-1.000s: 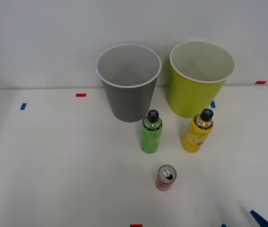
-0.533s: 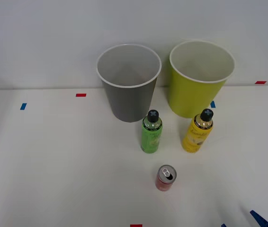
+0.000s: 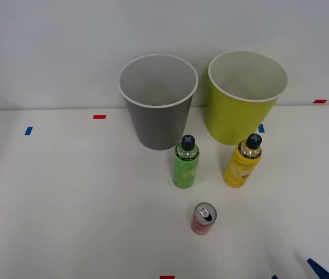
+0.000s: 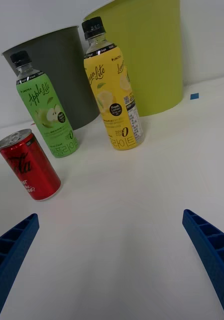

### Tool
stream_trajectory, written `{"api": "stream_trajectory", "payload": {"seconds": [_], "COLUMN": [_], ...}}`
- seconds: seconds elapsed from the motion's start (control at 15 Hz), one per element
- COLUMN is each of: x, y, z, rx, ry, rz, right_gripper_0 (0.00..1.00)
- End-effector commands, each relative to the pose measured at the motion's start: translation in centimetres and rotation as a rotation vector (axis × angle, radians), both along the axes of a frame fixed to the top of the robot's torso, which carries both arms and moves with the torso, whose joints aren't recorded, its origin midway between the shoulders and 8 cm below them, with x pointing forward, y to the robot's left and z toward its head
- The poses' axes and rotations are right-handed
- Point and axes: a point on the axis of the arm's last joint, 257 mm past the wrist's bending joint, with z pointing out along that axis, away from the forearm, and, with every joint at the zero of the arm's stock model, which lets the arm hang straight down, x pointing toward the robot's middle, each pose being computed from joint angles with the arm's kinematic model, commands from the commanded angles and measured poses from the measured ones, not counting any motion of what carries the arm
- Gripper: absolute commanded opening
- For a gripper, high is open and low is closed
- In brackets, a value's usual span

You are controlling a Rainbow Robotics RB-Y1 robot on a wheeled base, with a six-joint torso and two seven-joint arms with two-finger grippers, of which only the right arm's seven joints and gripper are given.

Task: Put cans in the gray bin, plastic bottles in the light green bin

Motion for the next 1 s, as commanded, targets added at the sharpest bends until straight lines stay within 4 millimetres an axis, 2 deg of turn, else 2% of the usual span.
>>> {"api": "stream_trajectory", "payload": {"seconds": [0.07,1.0], "x": [0.00,0.00], "y": [0.00,0.00], "z": [0.00,0.00], "rx": [0.000,0.000], "ry": [0.000,0.000], "rz": [0.000,0.000], "right_gripper_0": [1.00,1.00]}}
